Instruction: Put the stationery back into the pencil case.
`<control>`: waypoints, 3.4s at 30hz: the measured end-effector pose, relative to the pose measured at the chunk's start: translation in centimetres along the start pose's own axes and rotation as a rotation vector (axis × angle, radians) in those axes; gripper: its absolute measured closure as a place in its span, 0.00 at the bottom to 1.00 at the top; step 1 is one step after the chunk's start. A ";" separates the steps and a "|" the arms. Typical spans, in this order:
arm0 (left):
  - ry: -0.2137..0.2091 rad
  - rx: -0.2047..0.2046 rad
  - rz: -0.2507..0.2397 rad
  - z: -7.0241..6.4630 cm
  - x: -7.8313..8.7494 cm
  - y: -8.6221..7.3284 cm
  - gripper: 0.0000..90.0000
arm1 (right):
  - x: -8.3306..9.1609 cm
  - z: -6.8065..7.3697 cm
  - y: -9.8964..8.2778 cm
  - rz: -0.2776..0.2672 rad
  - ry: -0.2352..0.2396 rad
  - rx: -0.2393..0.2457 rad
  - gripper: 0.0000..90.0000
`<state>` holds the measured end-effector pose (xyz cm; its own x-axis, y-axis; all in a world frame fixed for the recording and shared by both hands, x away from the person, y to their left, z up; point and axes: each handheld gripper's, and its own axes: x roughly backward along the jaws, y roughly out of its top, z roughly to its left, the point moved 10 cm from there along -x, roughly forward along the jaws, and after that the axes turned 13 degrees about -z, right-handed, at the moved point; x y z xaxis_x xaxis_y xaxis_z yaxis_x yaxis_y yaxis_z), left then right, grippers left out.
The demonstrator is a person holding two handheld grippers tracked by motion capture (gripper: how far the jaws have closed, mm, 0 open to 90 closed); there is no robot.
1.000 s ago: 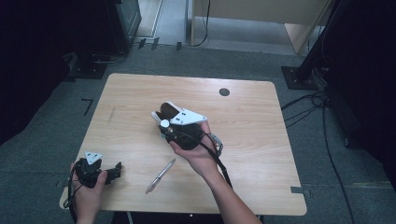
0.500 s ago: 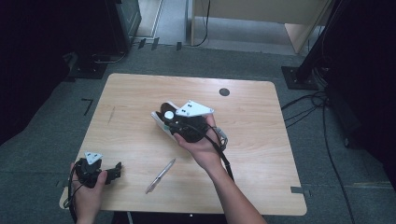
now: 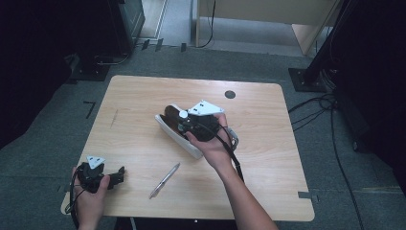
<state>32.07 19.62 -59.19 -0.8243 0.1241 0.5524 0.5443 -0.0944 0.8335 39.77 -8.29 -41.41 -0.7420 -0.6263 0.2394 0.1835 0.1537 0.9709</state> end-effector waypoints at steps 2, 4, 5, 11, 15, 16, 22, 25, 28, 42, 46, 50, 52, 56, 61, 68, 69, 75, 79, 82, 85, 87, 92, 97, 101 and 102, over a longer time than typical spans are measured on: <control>0.000 0.000 0.001 0.0 0.0 0.0 0.00 | -0.3 -0.3 -0.8 0.013 -0.003 0.003 0.73; 0.000 0.000 0.001 0.0 0.0 0.0 0.00 | -0.6 -0.4 -1.6 0.029 -0.002 -0.005 0.73; 0.000 -0.001 0.001 0.0 0.0 0.0 0.00 | -0.7 -0.4 -2.0 0.038 -0.003 -0.008 0.73; 0.000 0.000 0.001 0.0 0.0 0.0 0.00 | -1.9 -0.6 -4.2 0.079 -0.001 -0.013 0.73; -0.001 -0.002 0.002 0.0 0.0 0.0 0.00 | -2.6 -0.9 -5.3 0.087 -0.002 -0.025 0.73; 0.000 -0.002 0.002 0.0 0.0 0.0 0.00 | -2.6 -0.9 -5.3 0.077 0.004 -0.033 0.73; 0.000 -0.002 0.002 0.0 0.0 0.0 0.00 | -2.3 -1.2 -5.4 0.073 0.004 -0.046 0.73; -0.001 -0.001 0.002 0.0 0.0 0.0 0.00 | -1.9 -1.3 -5.6 0.073 0.008 -0.047 0.73; 0.000 0.000 0.001 0.0 0.0 0.0 0.00 | -1.1 -1.4 -6.0 0.078 0.011 -0.054 0.73; 0.000 0.000 0.001 0.0 0.0 0.0 0.00 | 2.3 -1.6 -8.1 0.141 0.019 -0.024 0.73; 0.000 0.001 0.000 0.0 0.0 0.0 0.00 | 2.9 -1.6 -9.0 0.172 0.014 -0.012 0.73; 0.000 0.002 0.000 0.0 0.0 0.0 0.00 | 3.1 -1.7 -10.1 0.198 0.013 -0.017 0.73; 0.000 0.002 0.000 0.0 0.0 0.0 0.00 | 3.1 -1.8 -10.5 0.205 0.014 -0.024 0.73; -0.001 0.001 0.001 0.0 0.0 0.0 0.00 | 2.8 -1.7 -10.8 0.218 0.013 -0.022 0.73; 0.000 0.002 0.000 0.0 0.0 0.0 0.00 | 2.4 -1.5 -10.4 0.194 0.001 -0.001 0.73; 0.000 0.002 -0.001 0.0 0.0 0.0 0.00 | 2.3 -1.1 -9.1 0.150 -0.014 0.047 0.73; 0.000 0.002 -0.001 0.0 0.0 0.0 0.00 | 2.2 -1.1 -9.1 0.156 -0.015 0.048 0.73; 0.000 0.001 0.000 0.0 0.0 0.0 0.00 | 1.3 -1.0 -9.5 0.174 -0.015 0.037 0.73; 0.000 0.000 0.000 0.0 0.0 0.0 0.00 | 0.7 -1.2 -9.6 0.168 -0.013 0.036 0.73; -0.001 0.002 0.000 0.0 0.0 0.0 0.00 | 0.2 -1.2 -10.0 0.177 -0.011 0.051 0.73; 0.000 0.002 0.000 0.0 0.0 0.0 0.00 | -0.2 -1.3 -10.5 0.190 -0.011 0.068 0.73; 0.000 0.002 -0.001 0.0 0.0 0.0 0.00 | -0.5 -1.3 -10.8 0.199 -0.007 0.073 0.73; 0.000 0.002 0.000 0.0 0.0 0.0 0.00 | -0.5 -1.4 -11.0 0.196 -0.001 0.078 0.73; 0.000 0.001 0.000 0.0 0.0 0.0 0.00 | 0.4 -1.3 -10.7 0.204 0.004 0.087 0.73; 0.000 0.001 0.000 0.0 0.0 0.0 0.00 | 1.0 -1.1 -10.8 0.224 0.018 0.098 0.73; 0.000 0.001 0.000 0.0 0.0 0.0 0.00 | 1.0 -1.0 -10.9 0.230 0.021 0.097 0.73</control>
<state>32.06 19.62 -59.19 -0.8242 0.1239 0.5525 0.5446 -0.0937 0.8334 37.68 -11.35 -51.73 -0.6742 -0.5817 0.4550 0.2827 0.3658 0.8867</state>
